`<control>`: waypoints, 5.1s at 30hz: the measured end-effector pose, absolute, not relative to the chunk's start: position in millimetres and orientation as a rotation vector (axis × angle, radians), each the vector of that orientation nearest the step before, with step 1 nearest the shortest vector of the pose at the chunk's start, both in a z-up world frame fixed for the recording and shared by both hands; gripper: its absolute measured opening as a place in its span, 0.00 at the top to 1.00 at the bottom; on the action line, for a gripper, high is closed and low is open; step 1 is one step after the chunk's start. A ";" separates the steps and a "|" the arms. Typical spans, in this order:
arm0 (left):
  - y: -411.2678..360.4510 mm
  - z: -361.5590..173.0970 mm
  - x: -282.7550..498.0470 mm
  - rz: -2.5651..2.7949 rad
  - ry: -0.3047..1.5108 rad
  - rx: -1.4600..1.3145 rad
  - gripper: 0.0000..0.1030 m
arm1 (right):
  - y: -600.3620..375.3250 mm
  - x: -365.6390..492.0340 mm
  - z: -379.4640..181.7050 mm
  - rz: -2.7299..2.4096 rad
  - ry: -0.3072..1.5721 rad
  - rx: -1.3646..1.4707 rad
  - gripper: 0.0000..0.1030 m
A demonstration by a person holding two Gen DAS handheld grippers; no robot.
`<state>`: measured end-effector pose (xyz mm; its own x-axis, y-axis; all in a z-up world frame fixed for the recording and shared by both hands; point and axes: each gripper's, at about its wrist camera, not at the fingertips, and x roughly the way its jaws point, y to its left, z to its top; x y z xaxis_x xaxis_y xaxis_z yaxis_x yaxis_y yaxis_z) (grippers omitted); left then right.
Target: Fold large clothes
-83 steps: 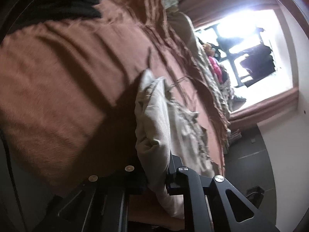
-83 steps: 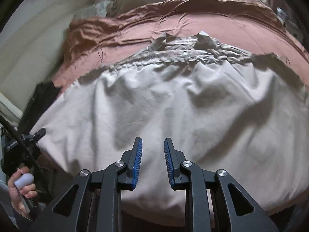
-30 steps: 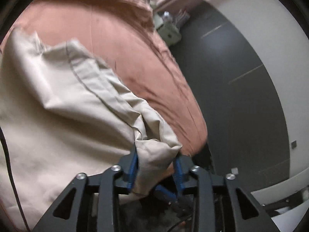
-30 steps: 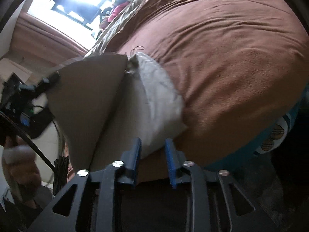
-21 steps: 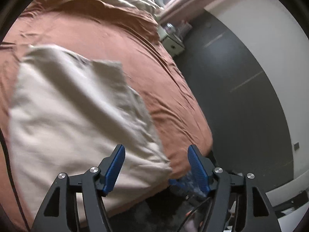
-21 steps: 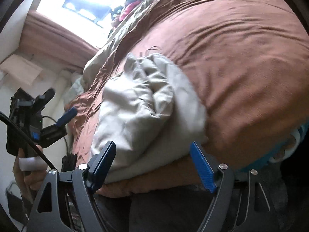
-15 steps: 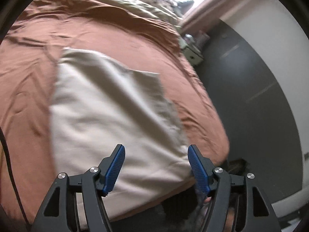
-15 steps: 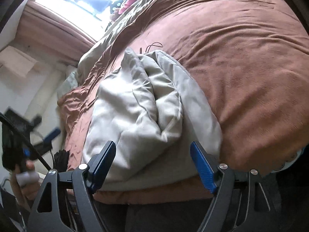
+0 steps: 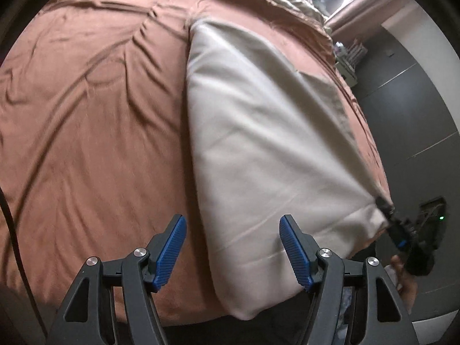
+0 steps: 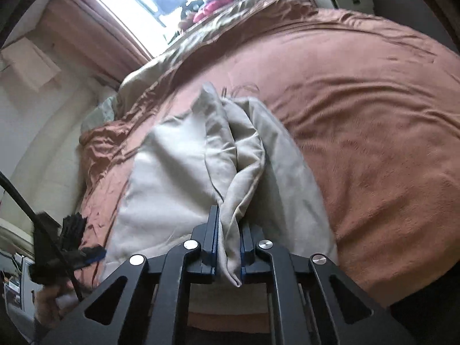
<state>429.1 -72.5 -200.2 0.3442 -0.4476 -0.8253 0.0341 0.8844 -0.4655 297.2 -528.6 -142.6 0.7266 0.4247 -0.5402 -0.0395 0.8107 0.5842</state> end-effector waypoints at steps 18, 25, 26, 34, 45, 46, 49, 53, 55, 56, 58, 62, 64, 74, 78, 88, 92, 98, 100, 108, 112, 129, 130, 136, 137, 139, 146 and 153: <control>-98.4 -200.2 435.6 -0.419 1.195 -0.386 0.42 | -545.4 230.7 -160.7 0.193 0.724 0.601 0.92; -94.4 -201.4 460.5 -0.411 1.193 -0.398 0.41 | -565.8 227.6 -140.1 0.215 0.727 0.583 0.21; -94.0 -201.8 465.1 -0.406 1.189 -0.396 0.41 | -565.6 230.4 -137.4 0.224 0.734 0.571 0.21; -86.2 -209.2 493.7 -0.399 1.194 -0.409 0.41 | -566.6 299.8 -111.6 0.208 0.792 0.444 0.21; -83.7 -214.8 551.9 -0.383 1.192 -0.420 0.41 | -538.7 428.9 -119.8 0.254 0.976 0.308 0.21; -84.3 -215.9 557.9 -0.379 1.192 -0.417 0.41 | -538.0 439.6 -123.2 0.248 0.990 0.304 0.23; -83.4 -219.9 575.0 -0.372 1.186 -0.420 0.41 | -543.2 464.7 -126.3 0.233 0.990 0.323 0.29; -81.4 -223.2 592.4 -0.362 1.177 -0.428 0.41 | -551.1 493.6 -130.1 0.217 0.975 0.361 0.39; -80.3 -224.6 600.1 -0.360 1.172 -0.434 0.41 | -549.2 499.9 -132.4 0.208 0.962 0.363 0.41; -79.7 -225.4 601.8 -0.359 1.171 -0.437 0.40 | -548.5 502.2 -133.9 0.204 0.957 0.367 0.42; -78.5 -226.5 606.6 -0.359 1.169 -0.446 0.40 | -546.4 501.8 -139.1 0.209 0.955 0.390 0.42; -74.1 -228.0 621.6 -0.360 1.163 -0.471 0.40 | -557.1 506.2 -143.8 0.345 0.981 0.500 0.42; -75.4 -226.8 625.8 -0.359 1.157 -0.465 0.40 | -558.8 505.5 -149.4 0.443 1.019 0.551 0.42; -81.8 -219.6 633.5 -0.331 1.117 -0.415 0.43 | -556.4 513.5 -170.5 0.610 1.124 0.604 0.40; -85.3 -218.5 639.4 -0.321 1.114 -0.397 0.49 | -549.0 537.9 -179.0 0.677 1.139 0.634 0.39; -102.8 -204.9 634.7 -0.258 1.084 -0.293 0.74 | -526.3 538.7 -175.6 0.668 1.114 0.584 0.76; -102.9 -188.7 628.0 -0.261 1.055 -0.293 0.82 | -517.0 524.3 -156.6 0.654 1.055 0.537 0.84; -97.0 -146.1 603.1 -0.312 0.953 -0.313 0.84 | -507.1 486.4 -118.4 0.669 0.953 0.498 0.86; -94.3 -129.0 591.2 -0.329 0.911 -0.327 0.84 | -503.3 469.9 -103.3 0.676 0.914 0.490 0.86; -86.7 -60.7 530.6 -0.362 0.717 -0.352 0.85 | -493.2 387.3 -44.3 0.696 0.778 0.444 0.87; -73.0 -25.2 496.4 -0.366 0.624 -0.368 0.85 | -477.7 339.8 -16.0 0.717 0.706 0.399 0.87; 26.5 98.3 352.1 -0.282 0.394 -0.354 0.86 | -429.8 184.1 58.3 0.853 0.518 0.278 0.87; 36.3 103.0 344.2 -0.273 0.388 -0.359 0.86 | -424.1 179.1 60.1 0.865 0.517 0.277 0.87; 89.7 118.3 304.7 -0.220 0.357 -0.376 0.86 | -397.2 173.4 64.4 0.931 0.515 0.277 0.87; 97.3 119.2 301.5 -0.211 0.353 -0.377 0.86 | -388.3 170.3 65.1 0.944 0.516 0.279 0.87; 114.2 122.8 290.9 -0.189 0.341 -0.376 0.86 | -375.2 178.4 65.2 0.956 0.513 0.275 0.87; 180.4 129.6 263.4 -0.114 0.309 -0.393 0.86 | -317.9 224.4 63.3 1.005 0.522 0.264 0.87; 251.5 130.3 252.8 -0.023 0.289 -0.406 0.86 | -246.7 246.1 69.6 1.071 0.544 0.222 0.87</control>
